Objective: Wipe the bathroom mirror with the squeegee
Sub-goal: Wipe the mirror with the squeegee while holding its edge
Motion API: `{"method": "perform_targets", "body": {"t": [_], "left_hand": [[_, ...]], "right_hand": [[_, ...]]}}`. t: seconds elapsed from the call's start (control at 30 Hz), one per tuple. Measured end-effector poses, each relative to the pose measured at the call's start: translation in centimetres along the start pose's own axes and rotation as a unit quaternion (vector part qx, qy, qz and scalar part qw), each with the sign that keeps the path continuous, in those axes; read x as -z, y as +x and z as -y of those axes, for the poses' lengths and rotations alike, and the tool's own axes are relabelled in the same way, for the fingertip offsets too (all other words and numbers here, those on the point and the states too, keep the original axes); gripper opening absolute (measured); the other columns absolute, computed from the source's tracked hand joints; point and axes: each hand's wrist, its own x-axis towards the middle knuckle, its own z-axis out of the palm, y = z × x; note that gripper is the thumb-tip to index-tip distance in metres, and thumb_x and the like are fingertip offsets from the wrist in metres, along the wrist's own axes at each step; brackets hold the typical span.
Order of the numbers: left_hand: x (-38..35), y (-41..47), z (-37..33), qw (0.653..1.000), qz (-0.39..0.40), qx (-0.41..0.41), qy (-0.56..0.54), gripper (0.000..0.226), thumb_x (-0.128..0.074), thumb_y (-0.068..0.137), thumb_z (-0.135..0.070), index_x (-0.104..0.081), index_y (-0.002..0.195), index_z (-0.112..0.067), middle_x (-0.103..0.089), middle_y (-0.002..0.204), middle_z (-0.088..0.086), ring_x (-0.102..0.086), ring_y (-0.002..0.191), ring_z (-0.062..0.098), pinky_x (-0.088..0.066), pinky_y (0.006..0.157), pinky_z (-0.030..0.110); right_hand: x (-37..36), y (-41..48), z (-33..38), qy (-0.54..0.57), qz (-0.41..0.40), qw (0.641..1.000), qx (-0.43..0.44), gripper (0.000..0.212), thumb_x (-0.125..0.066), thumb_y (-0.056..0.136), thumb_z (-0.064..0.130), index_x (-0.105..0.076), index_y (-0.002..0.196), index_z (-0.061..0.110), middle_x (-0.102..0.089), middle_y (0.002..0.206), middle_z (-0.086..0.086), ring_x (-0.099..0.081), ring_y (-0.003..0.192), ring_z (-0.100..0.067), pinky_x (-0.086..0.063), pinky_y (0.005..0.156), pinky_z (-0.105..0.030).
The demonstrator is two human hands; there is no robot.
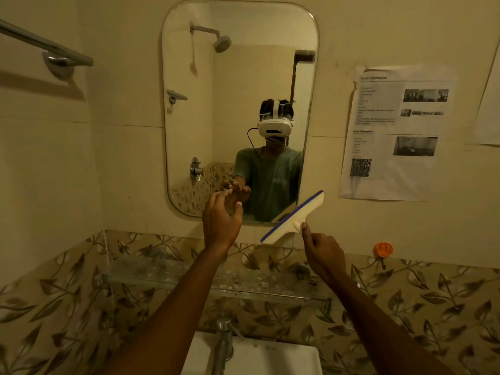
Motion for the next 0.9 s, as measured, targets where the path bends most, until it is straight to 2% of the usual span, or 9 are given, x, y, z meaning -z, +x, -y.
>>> {"method": "perform_targets", "body": {"t": [0.13,0.2,0.3,0.43,0.57,0.8,0.9], "left_hand": [[0.3,1.9,-0.4,1.000,0.002,-0.025,-0.003,0.038,-0.062,0.089,-0.025,-0.058,0.124,-0.012,-0.054,0.125,0.004,-0.052,0.113,0.018,-0.039,0.086,0.024],[0.5,2.7,-0.8,0.999,0.007,-0.040,-0.008,0.037,-0.062,0.089,-0.025,-0.057,0.123,-0.012,-0.055,0.126,0.005,-0.052,0.113,0.018,-0.042,0.088,0.026],[0.9,3.6,-1.2,0.998,0.016,-0.063,-0.022,0.037,-0.061,0.089,-0.024,-0.057,0.124,-0.013,-0.055,0.125,0.005,-0.050,0.112,0.016,-0.044,0.092,0.028],[1.0,4.4,-1.4,0.996,0.022,-0.084,-0.017,0.037,-0.061,0.090,-0.024,-0.057,0.125,-0.012,-0.055,0.125,0.005,-0.045,0.107,0.009,-0.037,0.087,0.022],[0.7,4.9,-1.0,0.994,0.028,-0.100,-0.026,0.036,-0.061,0.090,-0.023,-0.058,0.123,-0.009,-0.055,0.124,0.005,-0.051,0.109,0.015,-0.040,0.087,0.022],[0.1,4.8,0.5,0.995,0.021,-0.094,-0.038,0.032,-0.062,0.089,-0.025,-0.059,0.118,-0.011,-0.056,0.122,0.006,-0.052,0.111,0.017,-0.044,0.091,0.025],[0.2,4.3,1.1,0.995,0.025,-0.089,-0.043,0.031,-0.062,0.089,-0.024,-0.059,0.117,-0.010,-0.055,0.121,0.007,-0.051,0.107,0.012,-0.040,0.086,0.016]], "right_hand": [[1.8,1.9,3.2,0.126,-0.067,0.989,-0.023,0.062,-0.040,0.091,0.069,-0.063,0.067,0.017,-0.059,0.058,-0.002,-0.054,0.052,-0.017,-0.038,0.054,-0.028],[2.5,3.1,4.9,0.194,-0.088,0.976,-0.036,0.058,-0.047,0.091,0.066,-0.065,0.071,0.015,-0.059,0.058,-0.002,-0.054,0.053,-0.018,-0.039,0.054,-0.030],[3.2,4.8,6.8,0.234,-0.119,0.963,-0.065,0.057,-0.048,0.091,0.065,-0.063,0.072,0.014,-0.055,0.057,-0.002,-0.051,0.053,-0.018,-0.040,0.055,-0.031],[3.5,6.6,7.9,0.229,-0.145,0.957,-0.102,0.057,-0.044,0.089,0.071,-0.063,0.083,0.018,-0.057,0.065,-0.002,-0.053,0.057,-0.018,-0.043,0.056,-0.032],[3.1,7.2,7.8,0.208,-0.138,0.960,-0.124,0.065,-0.040,0.088,0.075,-0.062,0.090,0.014,-0.060,0.071,-0.004,-0.056,0.062,-0.020,-0.046,0.059,-0.034],[1.6,5.7,6.2,0.191,-0.111,0.965,-0.143,0.065,-0.039,0.088,0.074,-0.061,0.087,0.013,-0.061,0.070,-0.006,-0.057,0.061,-0.020,-0.048,0.059,-0.035],[0.3,4.2,5.0,0.182,-0.101,0.965,-0.161,0.063,-0.040,0.088,0.074,-0.059,0.080,0.015,-0.064,0.072,-0.008,-0.060,0.063,-0.023,-0.053,0.064,-0.040]]}}
